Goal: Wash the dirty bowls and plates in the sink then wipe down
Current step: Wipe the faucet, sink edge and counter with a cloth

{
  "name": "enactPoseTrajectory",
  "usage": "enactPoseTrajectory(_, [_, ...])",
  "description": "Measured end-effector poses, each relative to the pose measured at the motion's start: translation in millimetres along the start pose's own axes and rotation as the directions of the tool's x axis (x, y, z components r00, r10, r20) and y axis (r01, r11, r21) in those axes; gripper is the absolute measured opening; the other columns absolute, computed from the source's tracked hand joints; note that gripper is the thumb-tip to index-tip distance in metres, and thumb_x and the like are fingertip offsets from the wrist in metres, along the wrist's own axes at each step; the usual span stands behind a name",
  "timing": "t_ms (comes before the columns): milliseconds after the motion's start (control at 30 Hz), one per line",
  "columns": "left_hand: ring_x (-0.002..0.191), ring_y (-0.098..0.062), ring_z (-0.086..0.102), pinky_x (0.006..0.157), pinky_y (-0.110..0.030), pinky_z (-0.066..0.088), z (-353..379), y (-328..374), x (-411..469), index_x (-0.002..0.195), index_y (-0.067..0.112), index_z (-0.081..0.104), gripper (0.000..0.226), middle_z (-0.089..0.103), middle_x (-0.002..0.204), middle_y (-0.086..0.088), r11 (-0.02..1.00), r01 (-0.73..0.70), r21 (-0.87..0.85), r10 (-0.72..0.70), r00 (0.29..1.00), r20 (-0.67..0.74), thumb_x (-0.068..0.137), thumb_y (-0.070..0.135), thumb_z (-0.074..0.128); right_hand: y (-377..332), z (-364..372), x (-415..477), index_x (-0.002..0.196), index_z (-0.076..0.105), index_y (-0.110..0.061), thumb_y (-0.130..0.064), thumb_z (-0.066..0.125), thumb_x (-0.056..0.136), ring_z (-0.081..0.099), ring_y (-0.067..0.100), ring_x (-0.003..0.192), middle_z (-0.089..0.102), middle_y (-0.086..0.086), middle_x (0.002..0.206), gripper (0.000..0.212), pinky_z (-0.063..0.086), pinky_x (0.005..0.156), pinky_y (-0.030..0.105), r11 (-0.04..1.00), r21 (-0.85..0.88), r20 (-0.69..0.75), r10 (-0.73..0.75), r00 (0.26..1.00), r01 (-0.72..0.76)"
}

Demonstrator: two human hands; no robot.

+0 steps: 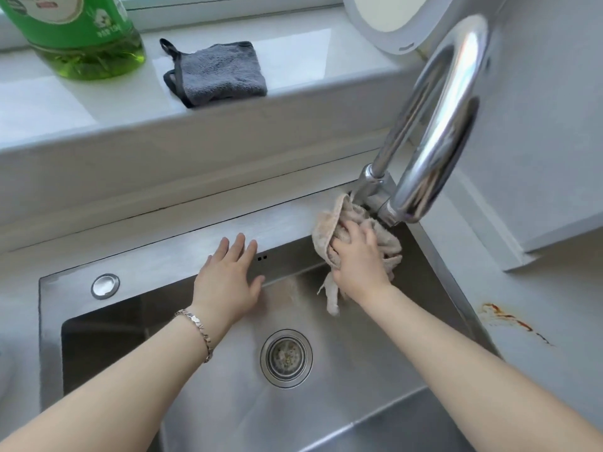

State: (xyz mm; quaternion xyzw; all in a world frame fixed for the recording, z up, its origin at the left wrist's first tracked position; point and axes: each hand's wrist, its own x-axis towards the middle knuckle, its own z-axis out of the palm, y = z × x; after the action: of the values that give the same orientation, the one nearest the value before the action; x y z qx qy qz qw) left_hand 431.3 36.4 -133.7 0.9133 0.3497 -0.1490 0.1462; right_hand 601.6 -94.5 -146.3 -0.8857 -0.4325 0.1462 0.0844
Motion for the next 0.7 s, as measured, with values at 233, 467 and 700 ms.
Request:
enactPoseTrajectory(233, [0.145,-0.027,0.005,0.115,-0.044,0.013,4,31,-1,0.148,0.012,0.012,0.068,0.005,0.158,-0.007,0.988,0.095,0.123,-0.093,0.995,-0.021,0.094,0.051,0.031,86,-80,-98,0.113,0.064,0.001,0.002,0.066,0.072,0.041,0.033,0.117,0.053,0.018,0.124,0.041,0.023,0.096,0.017,0.94,0.305,-0.274,0.242,0.931,-0.154])
enactPoseTrajectory(467, [0.146,-0.021,-0.002,0.118,-0.042,0.007,16,113,13,0.15,0.014,0.003,0.066,-0.005,0.159,0.001,0.998,0.055,0.028,-0.055,0.998,-0.027,0.097,0.044,0.028,152,-96,3,0.141,0.037,-0.009,-0.013,0.049,0.086,0.008,0.026,0.144,0.018,0.009,0.155,0.057,0.002,0.115,0.031,0.979,0.203,-0.19,0.048,0.981,-0.008])
enactPoseTrajectory(700, [0.146,-0.022,0.002,0.117,-0.041,0.011,19,130,23,0.147,0.014,0.022,0.064,0.002,0.159,0.001,0.987,0.16,-0.025,-0.161,0.986,-0.033,0.095,0.049,0.033,150,-81,139,0.137,0.045,-0.014,0.005,0.042,0.083,0.029,0.019,0.139,0.039,0.002,0.147,0.058,0.015,0.113,0.022,0.937,0.324,0.023,-0.144,0.989,0.129])
